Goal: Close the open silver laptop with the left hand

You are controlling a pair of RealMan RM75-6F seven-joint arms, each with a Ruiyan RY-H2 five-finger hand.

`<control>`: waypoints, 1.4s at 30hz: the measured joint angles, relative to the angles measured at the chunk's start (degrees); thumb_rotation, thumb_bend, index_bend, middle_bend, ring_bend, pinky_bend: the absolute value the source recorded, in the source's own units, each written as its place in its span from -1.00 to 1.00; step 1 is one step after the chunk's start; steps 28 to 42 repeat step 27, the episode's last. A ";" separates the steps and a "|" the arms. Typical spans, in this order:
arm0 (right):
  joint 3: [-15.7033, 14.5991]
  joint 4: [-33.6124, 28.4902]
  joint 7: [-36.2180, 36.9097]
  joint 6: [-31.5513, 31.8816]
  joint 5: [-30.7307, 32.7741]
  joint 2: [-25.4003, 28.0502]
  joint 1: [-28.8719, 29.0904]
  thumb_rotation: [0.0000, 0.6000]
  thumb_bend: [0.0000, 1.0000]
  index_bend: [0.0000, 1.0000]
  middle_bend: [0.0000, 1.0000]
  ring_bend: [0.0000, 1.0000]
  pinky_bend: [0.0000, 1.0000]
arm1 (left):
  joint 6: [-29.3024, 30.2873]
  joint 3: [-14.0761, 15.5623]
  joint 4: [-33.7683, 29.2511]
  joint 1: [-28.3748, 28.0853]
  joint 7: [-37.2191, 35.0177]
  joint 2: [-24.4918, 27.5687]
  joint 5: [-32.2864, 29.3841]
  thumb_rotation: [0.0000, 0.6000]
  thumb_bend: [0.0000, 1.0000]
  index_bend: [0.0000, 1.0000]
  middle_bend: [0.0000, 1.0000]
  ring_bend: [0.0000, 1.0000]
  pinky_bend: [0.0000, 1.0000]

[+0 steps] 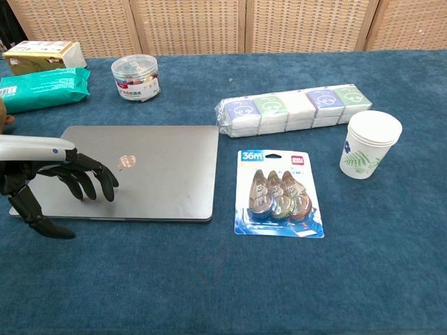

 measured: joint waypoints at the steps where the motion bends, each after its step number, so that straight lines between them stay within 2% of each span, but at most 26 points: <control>1: 0.01 0.01 0.02 0.02 -0.04 -0.03 0.01 1.00 -0.25 -0.67 -1.00 -1.00 -1.00 | 0.24 -0.21 -0.09 0.06 -0.06 0.23 0.18 1.00 -0.61 -0.28 -0.60 -0.49 -0.52; 8: -0.14 -0.04 -0.18 0.48 -0.82 -0.27 -0.03 1.00 -0.25 -0.67 -1.00 -1.00 -1.00 | 4.06 -2.97 -1.12 0.27 0.11 3.74 1.80 1.00 -0.60 -0.28 -0.60 -0.50 -0.52; 16: -0.45 -0.04 -0.54 0.28 -1.35 -0.58 0.11 1.00 -0.25 -0.67 -1.00 -1.00 -1.00 | 11.45 -5.34 -1.55 1.37 3.30 6.85 5.86 1.00 -0.61 -0.29 -0.64 -0.57 -0.52; 21: -0.58 -0.05 -0.85 0.09 -1.54 -0.81 0.27 1.00 -0.25 -0.67 -1.00 -1.00 -1.00 | 19.94 -6.37 -1.06 4.05 5.67 8.07 10.77 1.00 -0.60 -0.59 -0.87 -0.76 -0.58; 27: -0.55 -0.03 -1.16 -0.56 -1.45 -1.09 0.74 1.00 -0.25 -0.67 -1.00 -1.00 -1.00 | 28.30 -7.10 0.52 7.92 7.84 8.66 15.87 1.00 -0.60 -0.65 -0.90 -0.79 -0.61; 42: -0.55 -0.03 -1.16 -0.56 -1.45 -1.09 0.74 1.00 -0.25 -0.67 -1.00 -1.00 -1.00 | 28.30 -7.10 0.52 7.92 7.84 8.66 15.87 1.00 -0.60 -0.65 -0.90 -0.79 -0.61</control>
